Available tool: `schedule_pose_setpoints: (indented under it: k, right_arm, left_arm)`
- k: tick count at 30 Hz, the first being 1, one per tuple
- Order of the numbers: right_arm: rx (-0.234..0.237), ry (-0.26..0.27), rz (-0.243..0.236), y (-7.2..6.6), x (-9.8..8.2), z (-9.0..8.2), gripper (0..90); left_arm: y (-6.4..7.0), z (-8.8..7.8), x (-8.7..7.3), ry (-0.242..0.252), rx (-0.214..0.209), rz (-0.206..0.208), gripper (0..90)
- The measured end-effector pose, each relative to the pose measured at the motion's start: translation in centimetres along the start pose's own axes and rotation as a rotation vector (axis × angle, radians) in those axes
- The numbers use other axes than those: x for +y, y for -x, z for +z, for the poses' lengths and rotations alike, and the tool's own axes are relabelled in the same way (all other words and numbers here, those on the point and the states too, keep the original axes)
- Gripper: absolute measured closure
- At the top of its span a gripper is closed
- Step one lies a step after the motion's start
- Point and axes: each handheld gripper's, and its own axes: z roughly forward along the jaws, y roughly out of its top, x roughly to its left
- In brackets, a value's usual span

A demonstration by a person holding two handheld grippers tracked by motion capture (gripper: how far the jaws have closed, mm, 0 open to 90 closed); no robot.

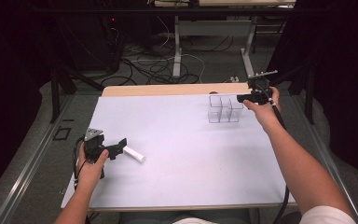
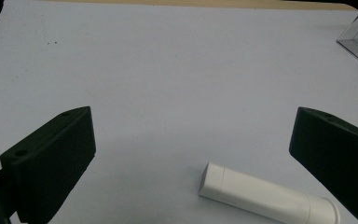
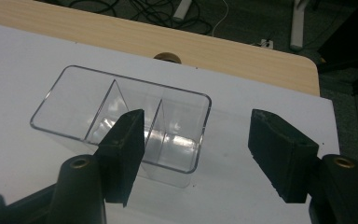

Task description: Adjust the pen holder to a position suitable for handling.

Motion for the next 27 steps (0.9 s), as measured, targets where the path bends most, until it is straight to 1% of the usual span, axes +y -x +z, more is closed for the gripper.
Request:
schedule_pose_setpoints:
  k: [2, 3, 4, 5, 10, 11, 14, 16, 21, 22, 27]
  right_arm:
    - [-0.01, -0.009, 0.012, 0.1, 0.3, 0.6, 35.6]
    - [-0.01, -0.009, 0.012, 0.1, 0.3, 0.6, 35.6]
    - [-0.006, -0.007, 0.018, 0.2, 0.4, 0.9, 36.9]
    - [0.005, -0.025, 0.034, 0.3, 0.5, 1.3, 37.4]
    - [-0.005, -0.039, 0.039, 0.5, 0.4, 2.2, 37.6]
    - [-0.001, -0.045, 0.05, 0.5, 0.4, 2.5, 39.0]
    - [0.003, -0.05, 0.056, 0.6, 0.3, 2.9, 40.9]
    - [0.011, -0.064, 0.063, 0.7, 0.2, 3.4, 43.5]
    - [0.0, -0.073, 0.072, 0.9, 0.1, 4.1, 45.1]
    - [-0.006, -0.081, 0.079, 1.0, 0.0, 4.4, 46.0]
    - [-0.003, -0.086, 0.107, 1.4, -0.1, 5.0, 48.3]
  left_arm:
    - [0.0, 0.0, 0.0, 0.0, -0.001, -0.001, 0.2]
    - [0.0, 0.0, 0.0, -0.001, 0.0, -0.001, 0.2]
    - [0.0, 0.0, 0.0, -0.001, 0.0, -0.001, 0.2]
    - [0.0, 0.0, 0.0, -0.001, 0.0, -0.001, 0.2]
    - [0.0, 0.1, 0.0, -0.006, 0.0, 0.001, 0.3]
    - [0.0, 0.1, 0.0, -0.006, -0.001, 0.001, 0.2]
    - [-0.1, 0.1, -0.1, -0.008, 0.002, 0.001, 0.2]
    - [-0.1, 0.1, -0.1, -0.009, 0.004, 0.003, 0.2]
    - [-0.1, 0.2, -0.1, -0.01, 0.006, -0.002, 0.2]
    - [-0.1, 0.2, -0.2, -0.01, 0.007, -0.001, 0.2]
    - [-0.1, 0.2, -0.2, -0.015, 0.011, -0.001, 0.2]
